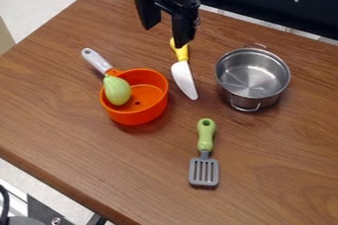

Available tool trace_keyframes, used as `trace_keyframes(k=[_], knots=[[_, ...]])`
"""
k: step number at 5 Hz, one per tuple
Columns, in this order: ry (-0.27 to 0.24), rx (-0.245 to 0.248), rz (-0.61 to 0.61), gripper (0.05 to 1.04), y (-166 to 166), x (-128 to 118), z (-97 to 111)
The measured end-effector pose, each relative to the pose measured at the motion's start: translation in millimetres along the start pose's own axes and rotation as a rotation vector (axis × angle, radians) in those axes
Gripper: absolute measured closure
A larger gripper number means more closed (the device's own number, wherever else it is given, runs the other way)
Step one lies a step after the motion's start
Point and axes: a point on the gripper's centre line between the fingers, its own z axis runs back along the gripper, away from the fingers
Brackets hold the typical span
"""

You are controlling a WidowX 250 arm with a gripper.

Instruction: Pick up the plastic spatula and place it inside the silver pot

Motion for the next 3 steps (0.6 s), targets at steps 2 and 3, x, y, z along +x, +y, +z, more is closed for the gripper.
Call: trace_keyframes(k=[2, 3], knots=[[0.041, -0.017, 0.029, 0.086, -16, -18, -14], [0.013, -0.009, 0.080, 0.086, -29, -27, -9]])
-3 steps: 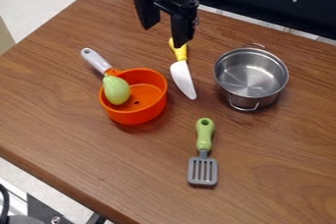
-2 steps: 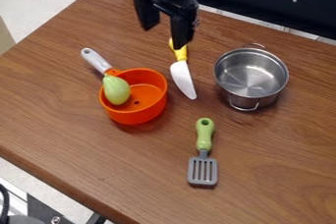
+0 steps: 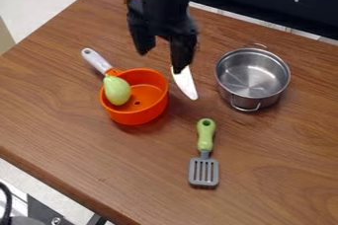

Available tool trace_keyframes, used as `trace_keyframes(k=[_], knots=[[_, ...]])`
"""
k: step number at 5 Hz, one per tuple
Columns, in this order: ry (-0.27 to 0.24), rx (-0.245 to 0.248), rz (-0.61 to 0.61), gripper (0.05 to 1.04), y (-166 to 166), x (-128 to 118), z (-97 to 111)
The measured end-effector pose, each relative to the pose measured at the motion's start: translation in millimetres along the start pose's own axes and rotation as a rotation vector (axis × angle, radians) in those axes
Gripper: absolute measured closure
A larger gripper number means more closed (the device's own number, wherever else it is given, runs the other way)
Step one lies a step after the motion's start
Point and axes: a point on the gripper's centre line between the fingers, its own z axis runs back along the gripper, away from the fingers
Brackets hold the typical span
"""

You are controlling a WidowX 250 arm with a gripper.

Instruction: Pick up the plastic spatula and place it inside the silver pot

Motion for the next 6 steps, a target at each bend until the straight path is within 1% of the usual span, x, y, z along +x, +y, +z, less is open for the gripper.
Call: trace_keyframes(k=[1, 2, 3, 4, 5, 6], knots=[[-0.001, 0.021, 0.080, 0.086, -13, -9, -4], [0.005, 0.043, 0.225, 0.086, -25, -13, -8], [0.028, 0.005, 0.324, 0.086, -36, -14, -15], [0.028, -0.010, 0.388, 0.086, -45, -17, -19], [0.052, -0.048, 0.400, 0.086, -54, -21, -30], [0.098, -0.084, 0.392, 0.086, -63, -23, -40]])
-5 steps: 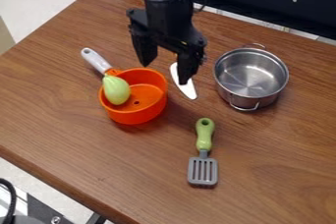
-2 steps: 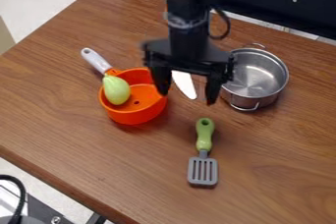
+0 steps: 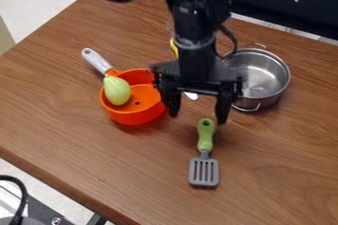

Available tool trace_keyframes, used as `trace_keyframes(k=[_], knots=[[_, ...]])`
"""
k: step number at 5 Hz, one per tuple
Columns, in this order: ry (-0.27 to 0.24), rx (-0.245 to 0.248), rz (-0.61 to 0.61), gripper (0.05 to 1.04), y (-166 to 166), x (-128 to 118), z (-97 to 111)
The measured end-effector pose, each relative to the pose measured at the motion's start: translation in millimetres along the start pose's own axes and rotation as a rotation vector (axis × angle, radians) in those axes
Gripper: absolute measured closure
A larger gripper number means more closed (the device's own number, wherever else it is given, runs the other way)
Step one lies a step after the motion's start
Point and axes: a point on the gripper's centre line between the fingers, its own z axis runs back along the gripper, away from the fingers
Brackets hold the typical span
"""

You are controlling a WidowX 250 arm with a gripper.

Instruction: Pick up the plastic spatula and place it inside the silver pot

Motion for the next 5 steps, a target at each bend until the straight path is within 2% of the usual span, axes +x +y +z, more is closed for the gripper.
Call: trace_keyframes(k=[1, 2, 3, 4, 5], knots=[[0.007, -0.048, -0.013, 0.086, -10, 2, -6], [0.010, -0.033, -0.009, 0.086, -18, 1, -21], [-0.018, -0.015, -0.016, 0.086, -22, -3, -26], [-0.024, 0.025, -0.022, 0.133, -23, -10, -30], [-0.038, 0.051, -0.030, 0.371, -23, -13, -33]])
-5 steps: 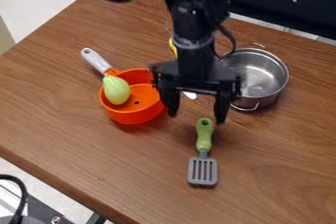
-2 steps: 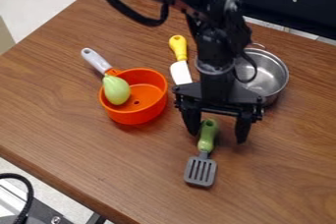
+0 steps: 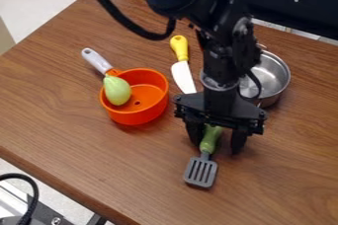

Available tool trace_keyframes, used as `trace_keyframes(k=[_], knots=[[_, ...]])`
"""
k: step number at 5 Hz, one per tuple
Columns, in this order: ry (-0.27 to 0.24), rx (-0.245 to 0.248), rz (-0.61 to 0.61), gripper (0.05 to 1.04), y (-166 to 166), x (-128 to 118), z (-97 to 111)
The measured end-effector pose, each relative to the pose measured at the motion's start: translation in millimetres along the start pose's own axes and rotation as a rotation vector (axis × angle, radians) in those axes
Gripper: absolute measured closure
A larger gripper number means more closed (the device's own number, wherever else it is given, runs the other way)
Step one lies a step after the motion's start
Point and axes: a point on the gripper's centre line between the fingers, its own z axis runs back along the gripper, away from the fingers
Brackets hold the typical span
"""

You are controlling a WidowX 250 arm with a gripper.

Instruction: Pick up the plastic spatula and place it inside the silver pot

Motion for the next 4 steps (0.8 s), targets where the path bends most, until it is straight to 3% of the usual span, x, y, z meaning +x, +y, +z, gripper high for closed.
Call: trace_keyframes(k=[1, 2, 3, 4], knots=[[0.032, -0.004, 0.017, 0.662, 3, 0, -2], [0.031, -0.010, 0.006, 0.758, 5, 3, -3], [0.056, 0.013, -0.025, 0.758, 8, 1, 0], [0.023, 0.007, 0.004, 0.759, 7, 15, 30]])
